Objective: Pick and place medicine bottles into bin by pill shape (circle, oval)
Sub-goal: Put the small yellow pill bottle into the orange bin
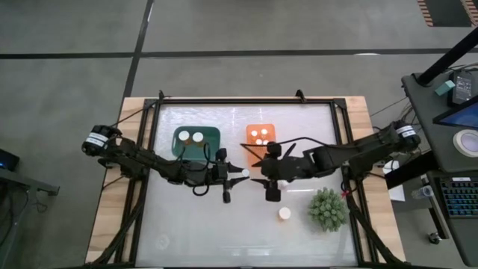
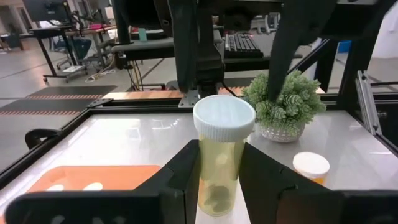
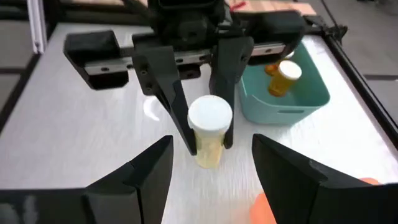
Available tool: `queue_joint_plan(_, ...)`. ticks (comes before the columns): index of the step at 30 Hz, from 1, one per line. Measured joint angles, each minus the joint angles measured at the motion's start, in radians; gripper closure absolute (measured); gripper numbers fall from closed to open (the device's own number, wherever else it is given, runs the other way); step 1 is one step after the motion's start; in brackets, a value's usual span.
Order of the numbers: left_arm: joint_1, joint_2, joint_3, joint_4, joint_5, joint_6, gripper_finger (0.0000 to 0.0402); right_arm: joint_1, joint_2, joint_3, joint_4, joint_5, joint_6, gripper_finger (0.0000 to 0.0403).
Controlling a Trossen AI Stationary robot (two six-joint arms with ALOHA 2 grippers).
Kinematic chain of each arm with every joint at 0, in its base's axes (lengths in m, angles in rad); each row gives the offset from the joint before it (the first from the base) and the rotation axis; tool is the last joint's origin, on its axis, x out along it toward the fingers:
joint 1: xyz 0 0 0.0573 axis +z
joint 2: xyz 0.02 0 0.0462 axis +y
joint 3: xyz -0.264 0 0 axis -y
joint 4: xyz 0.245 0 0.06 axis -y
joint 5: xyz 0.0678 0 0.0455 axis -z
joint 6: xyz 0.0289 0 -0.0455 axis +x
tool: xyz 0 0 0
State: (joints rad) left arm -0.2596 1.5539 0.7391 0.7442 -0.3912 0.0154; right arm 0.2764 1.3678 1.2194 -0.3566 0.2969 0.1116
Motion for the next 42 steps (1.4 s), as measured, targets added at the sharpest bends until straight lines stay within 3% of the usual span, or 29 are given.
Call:
queue_joint_plan(11,0.0,0.0,-0.005,0.003,0.0,0.001,0.0324,-0.005,0.089,0.12,-0.061,0.0,-0.001,0.0193)
queue_joint_plan(33,-0.002,0.0,-0.001,0.006,0.0,0.019,0.0324,-0.038,0.128,0.126,-0.057,-0.008,-0.001,0.0193)
queue_joint_plan(42,-0.002,0.0,-0.001,0.007,0.0,0.019,0.0324,-0.039,0.132,0.126,-0.057,-0.009,0.0,0.0234)
